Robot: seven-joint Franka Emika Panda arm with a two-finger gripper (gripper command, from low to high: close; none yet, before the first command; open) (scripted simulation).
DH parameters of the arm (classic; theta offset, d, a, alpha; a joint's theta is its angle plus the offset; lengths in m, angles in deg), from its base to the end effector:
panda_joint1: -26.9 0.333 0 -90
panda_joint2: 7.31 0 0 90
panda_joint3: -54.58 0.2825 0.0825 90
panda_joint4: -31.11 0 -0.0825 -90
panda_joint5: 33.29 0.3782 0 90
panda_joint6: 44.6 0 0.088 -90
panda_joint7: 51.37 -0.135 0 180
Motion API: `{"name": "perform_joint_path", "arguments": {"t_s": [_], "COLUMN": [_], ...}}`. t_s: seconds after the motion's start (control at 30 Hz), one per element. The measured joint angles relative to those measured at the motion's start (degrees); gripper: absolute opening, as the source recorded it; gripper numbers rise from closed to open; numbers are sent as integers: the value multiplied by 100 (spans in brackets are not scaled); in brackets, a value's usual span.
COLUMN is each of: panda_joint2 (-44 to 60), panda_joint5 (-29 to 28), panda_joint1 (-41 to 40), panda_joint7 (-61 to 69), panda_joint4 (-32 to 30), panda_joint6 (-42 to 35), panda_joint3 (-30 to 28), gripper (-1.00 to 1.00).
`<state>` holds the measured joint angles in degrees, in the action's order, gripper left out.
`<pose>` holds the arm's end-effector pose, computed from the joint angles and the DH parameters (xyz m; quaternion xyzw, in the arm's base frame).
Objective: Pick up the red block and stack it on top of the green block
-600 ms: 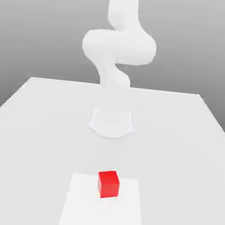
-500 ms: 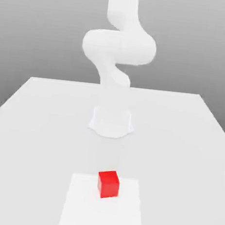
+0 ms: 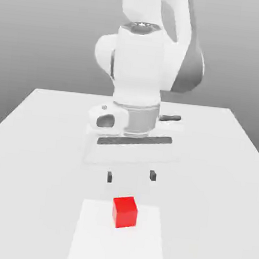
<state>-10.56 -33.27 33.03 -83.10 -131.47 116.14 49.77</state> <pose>0.3682 0.0093 0.1621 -0.9649 0.2624 -0.0110 0.0058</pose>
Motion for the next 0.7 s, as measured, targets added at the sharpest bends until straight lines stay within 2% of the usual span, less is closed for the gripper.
{"name": "perform_joint_path", "arguments": {"t_s": [0.27,0.3,0.53,0.7], "panda_joint2": [1452,1552,1537,753], "panda_joint5": [265,292,271,-2], "panda_joint1": [-186,-221,-236,-171], "panda_joint7": [238,255,242,52], "panda_joint4": [97,108,107,7], "panda_joint6": [1221,1305,1291,624], "panda_joint3": [266,308,318,184], "gripper": [0,-100,-100,-100]}}
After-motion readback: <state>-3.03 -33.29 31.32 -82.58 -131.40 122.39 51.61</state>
